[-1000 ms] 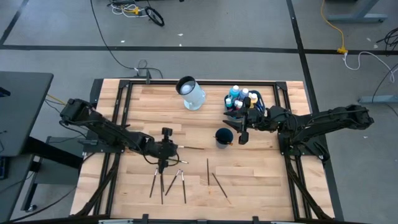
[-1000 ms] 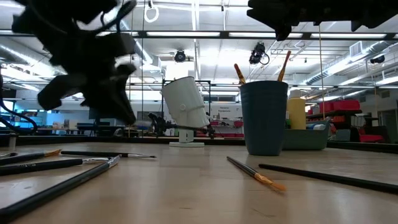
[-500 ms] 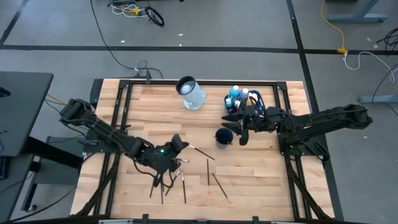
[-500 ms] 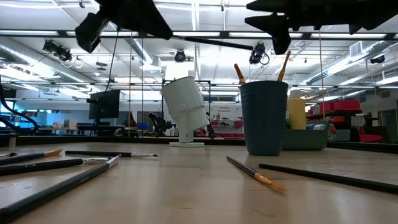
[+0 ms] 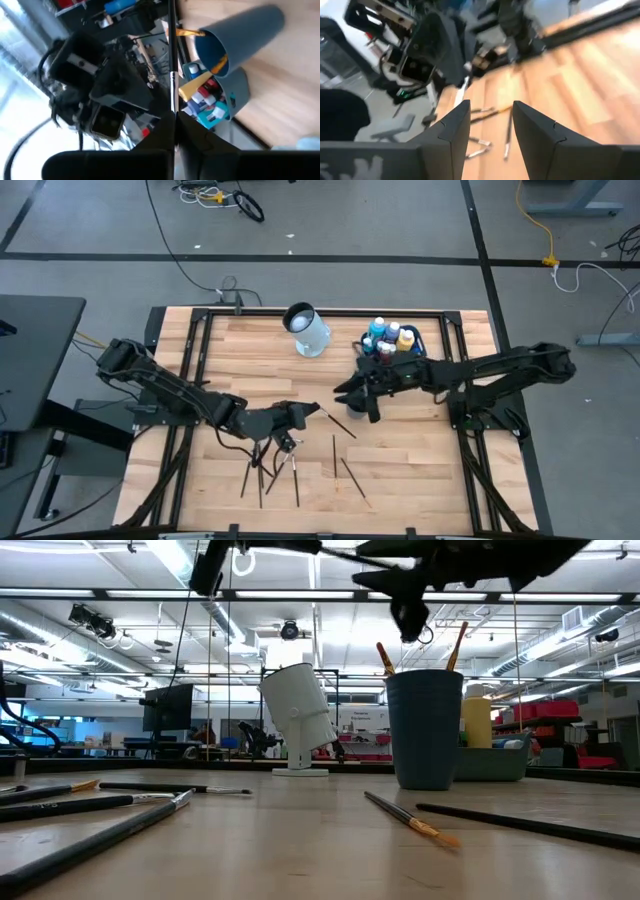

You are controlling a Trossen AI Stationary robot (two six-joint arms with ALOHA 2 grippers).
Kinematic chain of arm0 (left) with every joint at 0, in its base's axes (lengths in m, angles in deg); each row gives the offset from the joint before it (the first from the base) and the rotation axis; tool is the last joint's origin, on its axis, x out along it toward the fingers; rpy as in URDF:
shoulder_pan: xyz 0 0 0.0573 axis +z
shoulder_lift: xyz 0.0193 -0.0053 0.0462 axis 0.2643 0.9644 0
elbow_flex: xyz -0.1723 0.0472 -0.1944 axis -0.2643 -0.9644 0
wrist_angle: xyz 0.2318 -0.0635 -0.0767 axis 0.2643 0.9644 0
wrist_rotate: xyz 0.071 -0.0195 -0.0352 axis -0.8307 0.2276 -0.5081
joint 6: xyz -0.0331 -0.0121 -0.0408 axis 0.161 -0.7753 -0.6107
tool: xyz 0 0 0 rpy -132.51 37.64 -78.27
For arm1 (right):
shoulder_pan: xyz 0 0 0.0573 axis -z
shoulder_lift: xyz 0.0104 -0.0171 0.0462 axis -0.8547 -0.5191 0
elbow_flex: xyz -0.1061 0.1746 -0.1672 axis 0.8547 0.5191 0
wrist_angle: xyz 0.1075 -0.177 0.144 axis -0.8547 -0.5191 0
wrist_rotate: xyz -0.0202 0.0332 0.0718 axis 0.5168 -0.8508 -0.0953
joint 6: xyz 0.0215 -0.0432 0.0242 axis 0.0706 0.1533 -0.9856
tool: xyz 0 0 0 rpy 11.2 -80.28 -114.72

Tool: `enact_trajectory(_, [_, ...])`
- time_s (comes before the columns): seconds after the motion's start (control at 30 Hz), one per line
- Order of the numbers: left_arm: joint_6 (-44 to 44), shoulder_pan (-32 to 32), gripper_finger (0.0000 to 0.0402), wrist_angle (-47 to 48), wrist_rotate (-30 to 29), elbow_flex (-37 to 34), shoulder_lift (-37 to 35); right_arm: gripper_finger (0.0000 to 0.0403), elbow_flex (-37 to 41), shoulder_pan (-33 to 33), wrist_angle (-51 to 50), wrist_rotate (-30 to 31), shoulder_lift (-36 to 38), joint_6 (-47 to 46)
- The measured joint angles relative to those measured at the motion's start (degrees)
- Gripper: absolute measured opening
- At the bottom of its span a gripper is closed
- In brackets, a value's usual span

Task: Pick & Place Paint Supplies
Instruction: Put the silver paintbrush into the blue cup

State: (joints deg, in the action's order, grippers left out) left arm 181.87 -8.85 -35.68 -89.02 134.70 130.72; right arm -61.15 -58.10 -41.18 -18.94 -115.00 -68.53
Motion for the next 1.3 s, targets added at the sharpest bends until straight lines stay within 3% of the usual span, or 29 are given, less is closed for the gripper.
enact_trajectory(0.3, [3.6, 2.0, 0.001, 0.7, 2.0, 0.0, 0.2, 0.0151, -6.8, 0.0, -4.6, -9.2, -8.7, -1.4])
enact_trajectory(0.67, [5.5, 2.4, 0.0013, 0.4, 1.8, 0.0, 0.2, 0.0147, -7.9, 0.6, -4.0, -9.0, -9.2, -0.9])
enact_trajectory(0.83, [6.0, 3.4, 0.0016, 0.5, 2.6, 0.0, 0.2, 0.011, -7.9, 1.0, -4.4, -9.0, -9.2, -0.1])
enact_trajectory(1.1, [3.2, 4.4, 0.0033, 0.6, 4.3, -0.1, 0.3, 0.0016, -7.9, 1.9, -4.6, -9.2, -9.2, 4.7])
enact_trajectory(1.3, [-1.3, 4.4, 0.0047, 0.4, 4.9, -0.1, 0.3, 0.0024, -7.9, 1.8, -4.8, -9.2, -9.2, 6.2])
